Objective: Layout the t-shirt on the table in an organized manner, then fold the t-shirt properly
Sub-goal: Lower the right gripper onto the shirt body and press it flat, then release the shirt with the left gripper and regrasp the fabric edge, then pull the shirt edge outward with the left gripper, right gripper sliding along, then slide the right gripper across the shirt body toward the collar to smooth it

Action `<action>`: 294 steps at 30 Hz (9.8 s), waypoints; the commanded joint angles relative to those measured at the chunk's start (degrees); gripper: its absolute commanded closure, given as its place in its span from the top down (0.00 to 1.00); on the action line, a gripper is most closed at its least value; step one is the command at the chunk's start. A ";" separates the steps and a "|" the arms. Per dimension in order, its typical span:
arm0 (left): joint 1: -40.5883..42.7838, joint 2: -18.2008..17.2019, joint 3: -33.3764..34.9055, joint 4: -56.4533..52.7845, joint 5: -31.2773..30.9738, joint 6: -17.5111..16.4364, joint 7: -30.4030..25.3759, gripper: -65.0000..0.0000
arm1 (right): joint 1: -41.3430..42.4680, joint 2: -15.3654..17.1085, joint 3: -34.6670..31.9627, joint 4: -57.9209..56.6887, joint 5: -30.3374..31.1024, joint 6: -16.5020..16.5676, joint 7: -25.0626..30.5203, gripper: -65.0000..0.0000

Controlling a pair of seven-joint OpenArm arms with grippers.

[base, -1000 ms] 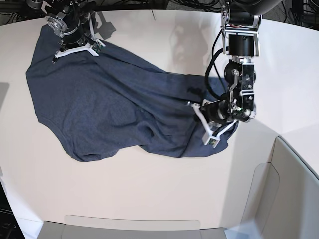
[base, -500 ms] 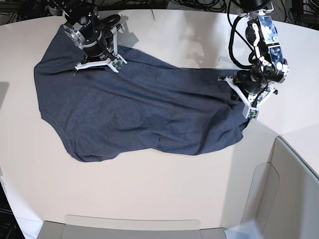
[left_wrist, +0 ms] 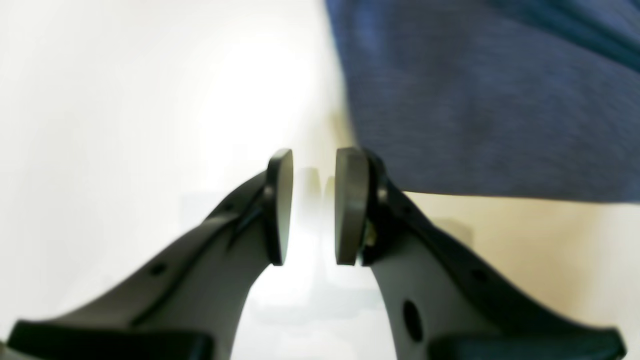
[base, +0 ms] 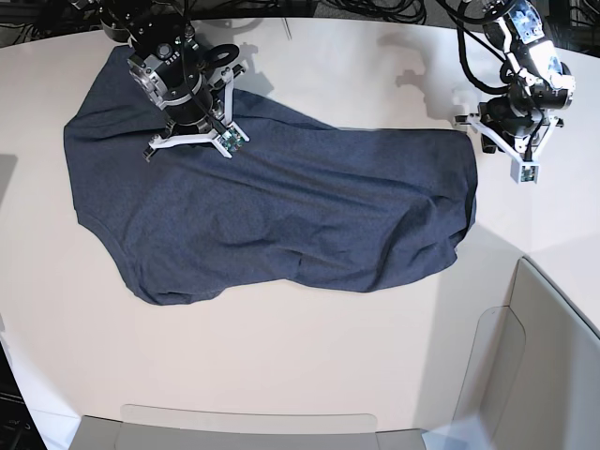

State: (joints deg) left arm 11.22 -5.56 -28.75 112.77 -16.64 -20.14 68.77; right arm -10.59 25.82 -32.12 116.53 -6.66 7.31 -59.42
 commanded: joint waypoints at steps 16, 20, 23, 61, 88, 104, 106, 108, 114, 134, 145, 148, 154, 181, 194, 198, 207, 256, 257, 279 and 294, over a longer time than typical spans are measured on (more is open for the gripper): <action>1.48 2.53 -0.83 0.59 -9.07 -0.12 -0.42 0.23 | 5.80 -7.58 9.66 1.14 -0.51 -0.23 0.65 0.00; 1.04 2.44 -0.92 -0.20 -9.07 -0.03 -0.42 0.23 | 5.71 -12.07 18.01 1.14 -0.51 -0.23 0.65 0.00; 0.95 2.18 -1.01 -2.66 -8.81 0.05 -0.68 0.24 | 5.62 -14.00 22.49 1.14 -0.51 -0.23 0.74 0.00; -8.37 2.09 3.57 -6.35 -13.99 -4.43 0.72 0.00 | 4.66 -13.82 24.34 0.70 -0.51 -0.23 0.74 0.00; -23.31 2.53 33.02 -20.77 -13.99 -3.99 -8.25 0.47 | 2.81 -13.74 24.16 0.52 -0.51 -0.23 0.74 0.00; -5.82 2.00 7.52 -8.29 -13.55 -3.90 -10.79 0.42 | 2.72 -13.65 24.25 0.17 -0.51 -0.23 0.74 0.00; -5.82 2.00 5.59 -10.84 -13.55 -3.90 -12.38 0.42 | 2.81 -13.65 24.16 0.17 -0.51 -0.23 0.74 0.00; -5.99 1.12 4.80 -13.47 -13.64 -3.90 -12.90 0.42 | 2.81 -13.65 24.16 0.17 -0.51 -0.23 0.74 0.00; -7.49 -0.11 4.36 -19.10 -13.91 -3.90 -13.34 0.42 | 2.11 -13.65 24.25 0.17 -0.51 -0.23 0.74 0.00; -6.43 0.16 4.71 -17.69 -14.17 -4.17 -11.94 0.42 | 1.75 -12.94 24.25 0.17 -0.51 -0.23 0.74 0.00; -7.22 0.16 4.53 -17.61 -21.55 -3.90 -6.58 0.42 | 1.67 -13.03 24.07 -0.62 -0.51 -0.23 0.74 0.00; -8.89 0.16 4.62 -19.89 -21.64 -3.90 -6.66 0.42 | 1.58 -13.03 23.99 -0.62 -0.51 -0.23 0.74 0.00; -10.65 0.16 4.71 -23.06 -21.64 -3.90 -6.75 0.42 | 1.49 -12.94 23.99 -0.71 -0.51 -0.23 0.74 0.00; 1.57 0.16 4.80 1.21 -23.49 -3.99 1.86 0.00 | 2.02 -12.86 24.25 -0.97 -0.51 -0.15 0.74 0.00; 16.34 0.16 4.27 5.69 -26.04 -4.25 3.10 0.00 | 1.75 -12.77 24.25 -1.76 -0.51 -0.15 0.74 0.00; 19.15 0.16 3.30 5.78 -29.73 -4.25 3.01 0.00 | 2.02 -12.77 24.25 -4.40 -0.51 -0.15 0.74 0.00; 19.68 -0.02 -5.14 6.13 -41.42 -3.99 3.71 0.00 | 6.06 -14.35 23.55 -7.21 -0.25 -0.06 0.82 0.00; 32.51 0.07 -21.66 5.95 -41.16 -3.99 3.80 0.09 | 27.07 -23.23 25.13 -49.06 -0.51 -0.32 14.80 0.00; 32.42 0.07 -21.66 5.95 -41.16 -3.99 3.80 0.15 | 27.07 -23.32 25.13 -49.06 -0.51 -0.32 14.80 0.00; 17.66 0.16 -22.19 5.25 -41.33 -3.90 11.23 0.36 | 21.10 -23.67 25.04 -21.10 -0.16 0.03 14.71 0.00; 13.70 -0.02 -21.75 5.34 -41.42 -4.34 11.23 0.00 | -4.40 -19.01 25.57 1.32 -0.25 0.12 14.36 0.00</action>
State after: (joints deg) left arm 25.10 -4.78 -50.37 117.10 -56.77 -24.29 80.95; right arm -15.62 6.74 -6.76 116.68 -6.17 7.90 -46.46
